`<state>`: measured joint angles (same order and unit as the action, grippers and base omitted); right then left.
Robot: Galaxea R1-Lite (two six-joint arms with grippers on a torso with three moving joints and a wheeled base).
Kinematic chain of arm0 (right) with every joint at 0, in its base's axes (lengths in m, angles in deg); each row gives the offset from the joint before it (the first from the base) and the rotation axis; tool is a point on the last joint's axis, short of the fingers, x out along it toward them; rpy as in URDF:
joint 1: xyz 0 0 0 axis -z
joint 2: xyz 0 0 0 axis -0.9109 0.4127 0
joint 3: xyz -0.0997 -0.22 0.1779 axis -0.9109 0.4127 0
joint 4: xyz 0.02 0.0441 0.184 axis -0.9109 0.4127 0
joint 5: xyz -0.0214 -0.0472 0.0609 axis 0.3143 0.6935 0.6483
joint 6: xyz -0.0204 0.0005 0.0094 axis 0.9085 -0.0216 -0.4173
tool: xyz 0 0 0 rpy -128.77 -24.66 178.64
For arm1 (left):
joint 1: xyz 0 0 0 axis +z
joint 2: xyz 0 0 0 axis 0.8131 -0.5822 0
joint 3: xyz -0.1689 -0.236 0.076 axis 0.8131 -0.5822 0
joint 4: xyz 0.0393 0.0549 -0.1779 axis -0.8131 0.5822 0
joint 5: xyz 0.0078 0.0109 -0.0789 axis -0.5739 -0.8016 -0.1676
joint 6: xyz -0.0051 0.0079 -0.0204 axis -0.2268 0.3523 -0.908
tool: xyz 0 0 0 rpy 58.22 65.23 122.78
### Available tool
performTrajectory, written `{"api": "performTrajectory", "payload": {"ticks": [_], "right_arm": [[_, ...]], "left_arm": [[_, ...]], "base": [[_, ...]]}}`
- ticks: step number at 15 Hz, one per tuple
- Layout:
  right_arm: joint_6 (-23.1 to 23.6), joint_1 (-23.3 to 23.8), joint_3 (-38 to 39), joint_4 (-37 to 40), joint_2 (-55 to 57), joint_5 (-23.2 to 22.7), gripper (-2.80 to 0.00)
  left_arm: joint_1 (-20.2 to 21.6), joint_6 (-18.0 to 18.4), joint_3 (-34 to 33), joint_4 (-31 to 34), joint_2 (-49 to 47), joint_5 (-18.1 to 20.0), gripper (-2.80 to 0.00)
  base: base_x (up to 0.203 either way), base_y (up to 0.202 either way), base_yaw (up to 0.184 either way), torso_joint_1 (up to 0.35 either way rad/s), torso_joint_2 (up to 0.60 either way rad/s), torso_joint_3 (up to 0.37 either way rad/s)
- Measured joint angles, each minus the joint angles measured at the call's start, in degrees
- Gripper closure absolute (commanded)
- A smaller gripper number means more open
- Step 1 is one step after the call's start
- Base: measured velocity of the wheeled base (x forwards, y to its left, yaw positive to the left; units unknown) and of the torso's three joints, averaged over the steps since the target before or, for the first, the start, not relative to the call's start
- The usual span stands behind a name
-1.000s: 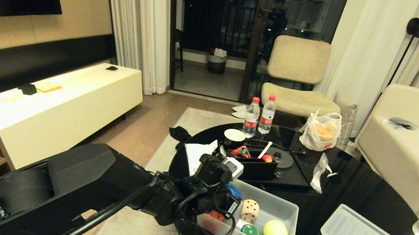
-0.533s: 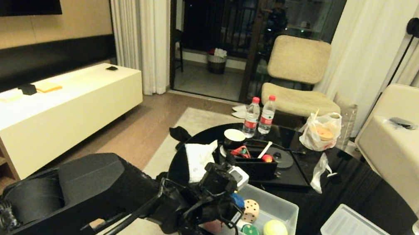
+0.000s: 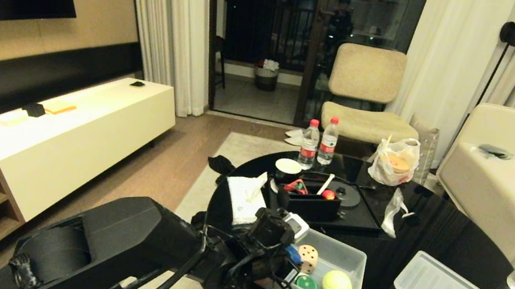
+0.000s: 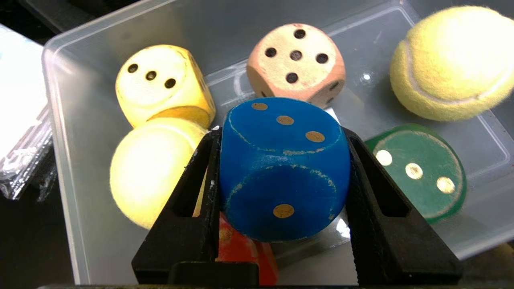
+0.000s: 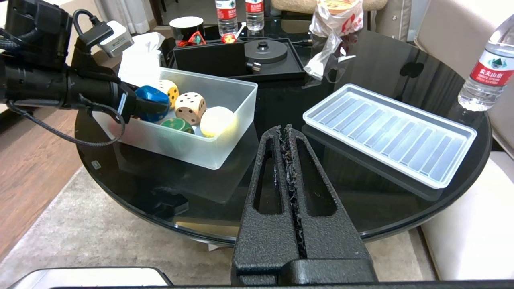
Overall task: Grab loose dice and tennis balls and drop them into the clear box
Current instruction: Put the toys in the box
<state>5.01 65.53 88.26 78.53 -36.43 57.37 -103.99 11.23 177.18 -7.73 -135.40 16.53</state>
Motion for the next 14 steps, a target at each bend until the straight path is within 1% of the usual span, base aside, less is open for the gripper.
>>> {"api": "performTrajectory", "payload": {"ticks": [7, 11, 12, 14], "right_arm": [[0.1, 0.0, 0.0, 0.0, 0.0, 0.0, 0.0], [0.1, 0.0, 0.0, 0.0, 0.0, -0.1, 0.0], [0.1, 0.0, 0.0, 0.0, 0.0, -0.1, 0.0], [0.1, 0.0, 0.0, 0.0, 0.0, -0.1, 0.0]], "left_arm": [[-0.2, -0.2, 1.0, -0.1, -0.2, -0.6, -2.8], [-0.3, -0.7, 1.0, -0.1, 2.0, -0.6, -2.8], [0.0, -1.0, 0.9, -0.1, 2.7, -0.7, 0.0], [1.0, -2.6, 0.7, 0.0, 4.2, -1.0, 0.0]], "base": [[0.0, 0.0, 0.0, 0.0, 0.0, 0.0], [0.0, 0.0, 0.0, 0.0, 0.0, 0.0], [0.0, 0.0, 0.0, 0.0, 0.0, 0.0], [0.0, 0.0, 0.0, 0.0, 0.0, 0.0]]}}
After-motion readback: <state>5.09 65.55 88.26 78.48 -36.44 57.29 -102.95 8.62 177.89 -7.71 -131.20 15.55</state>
